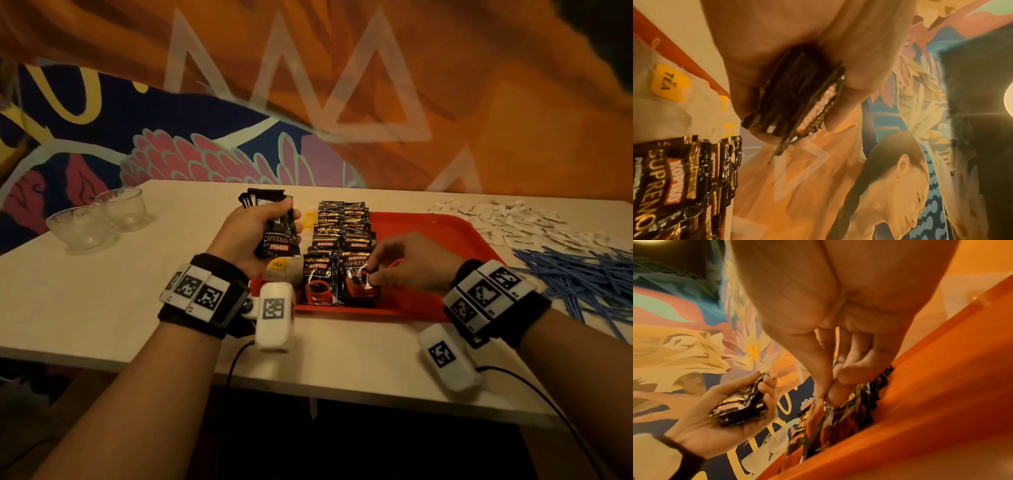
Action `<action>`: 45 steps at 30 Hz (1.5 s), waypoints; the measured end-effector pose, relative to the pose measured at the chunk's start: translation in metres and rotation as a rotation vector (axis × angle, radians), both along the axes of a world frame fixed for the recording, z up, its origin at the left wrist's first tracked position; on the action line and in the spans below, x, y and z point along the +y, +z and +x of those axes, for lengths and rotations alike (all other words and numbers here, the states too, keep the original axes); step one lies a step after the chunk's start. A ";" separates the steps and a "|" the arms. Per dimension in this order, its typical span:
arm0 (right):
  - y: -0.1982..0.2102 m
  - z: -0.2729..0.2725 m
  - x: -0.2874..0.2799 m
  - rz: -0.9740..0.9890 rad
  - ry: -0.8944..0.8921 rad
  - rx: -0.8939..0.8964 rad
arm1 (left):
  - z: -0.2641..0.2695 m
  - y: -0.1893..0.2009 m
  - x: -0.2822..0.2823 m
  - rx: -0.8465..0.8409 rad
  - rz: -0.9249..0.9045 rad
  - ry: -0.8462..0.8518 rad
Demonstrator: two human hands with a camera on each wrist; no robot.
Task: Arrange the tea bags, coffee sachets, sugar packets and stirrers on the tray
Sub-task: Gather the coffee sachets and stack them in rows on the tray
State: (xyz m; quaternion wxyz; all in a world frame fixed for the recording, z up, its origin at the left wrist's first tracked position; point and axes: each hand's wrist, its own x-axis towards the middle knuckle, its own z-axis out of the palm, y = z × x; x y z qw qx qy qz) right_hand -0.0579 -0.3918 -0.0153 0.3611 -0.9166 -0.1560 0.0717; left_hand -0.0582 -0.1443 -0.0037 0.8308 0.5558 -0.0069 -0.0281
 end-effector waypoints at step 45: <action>0.017 -0.023 0.034 -0.811 0.407 -0.135 | -0.027 0.023 -0.039 -0.247 2.103 -0.690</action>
